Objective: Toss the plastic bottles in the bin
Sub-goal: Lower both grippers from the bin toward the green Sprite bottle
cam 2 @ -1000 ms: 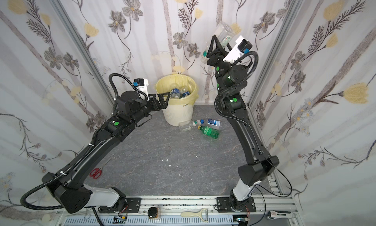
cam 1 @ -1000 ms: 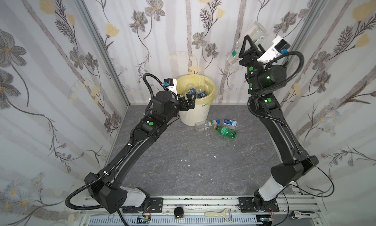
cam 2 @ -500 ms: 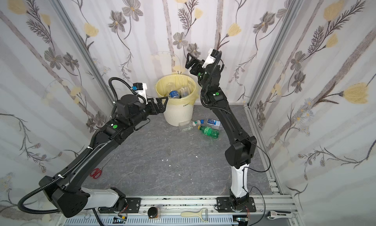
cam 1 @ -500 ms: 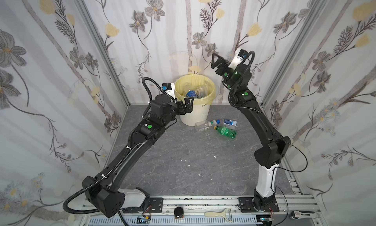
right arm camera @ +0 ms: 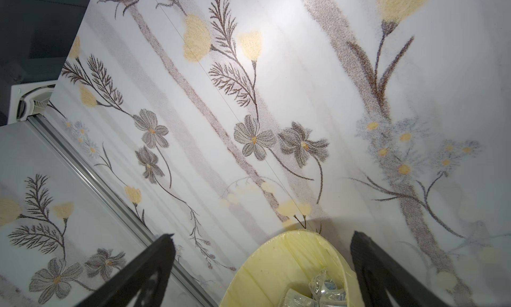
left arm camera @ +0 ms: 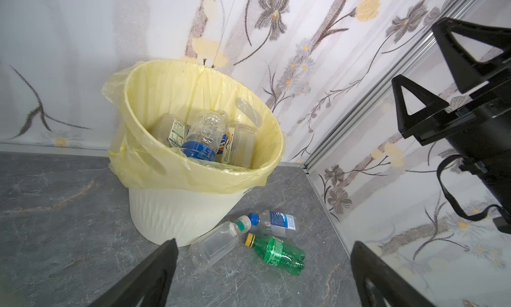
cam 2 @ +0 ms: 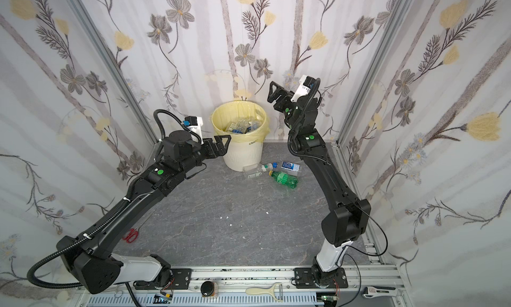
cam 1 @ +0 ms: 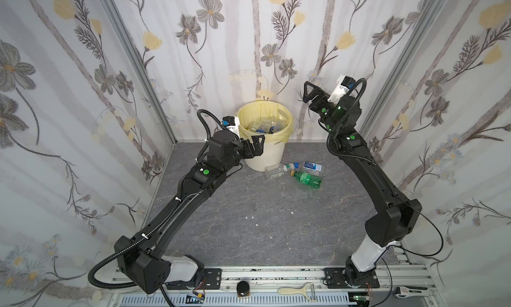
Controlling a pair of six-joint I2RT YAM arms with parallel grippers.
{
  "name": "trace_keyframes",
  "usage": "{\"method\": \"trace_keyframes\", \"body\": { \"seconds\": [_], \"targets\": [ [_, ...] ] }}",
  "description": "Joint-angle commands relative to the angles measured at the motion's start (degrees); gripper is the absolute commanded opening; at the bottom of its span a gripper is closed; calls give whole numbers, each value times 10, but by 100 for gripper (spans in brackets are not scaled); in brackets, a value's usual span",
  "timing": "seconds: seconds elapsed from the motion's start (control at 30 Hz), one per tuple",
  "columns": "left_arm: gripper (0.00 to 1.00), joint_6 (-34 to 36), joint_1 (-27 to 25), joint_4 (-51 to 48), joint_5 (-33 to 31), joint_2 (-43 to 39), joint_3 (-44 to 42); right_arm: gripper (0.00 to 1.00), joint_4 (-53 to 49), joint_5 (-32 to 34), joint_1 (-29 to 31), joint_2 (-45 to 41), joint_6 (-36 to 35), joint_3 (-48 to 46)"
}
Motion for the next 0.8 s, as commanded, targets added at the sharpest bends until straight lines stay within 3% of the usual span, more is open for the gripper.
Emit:
{"method": "trace_keyframes", "body": {
  "seconds": [0.0, 0.23, 0.47, 0.63, 0.77],
  "targets": [
    [100, -28, 0, 8, 26, 7, -13, 100, -30, -13, -8, -24, -25, -25],
    [100, -68, -13, 23, 42, 22, -55, 100, -125, -21, -48, -92, -51, -151],
    [100, -111, -38, 55, 74, 56, -95, 100, -130, -43, -81, -150, -72, -342],
    [100, -148, -55, 86, 86, 81, -127, 100, -148, -54, -86, -137, -87, -407],
    [100, -161, -64, 95, 89, 90, -136, 100, -186, -89, -91, -73, -103, -395]
  ]
}}
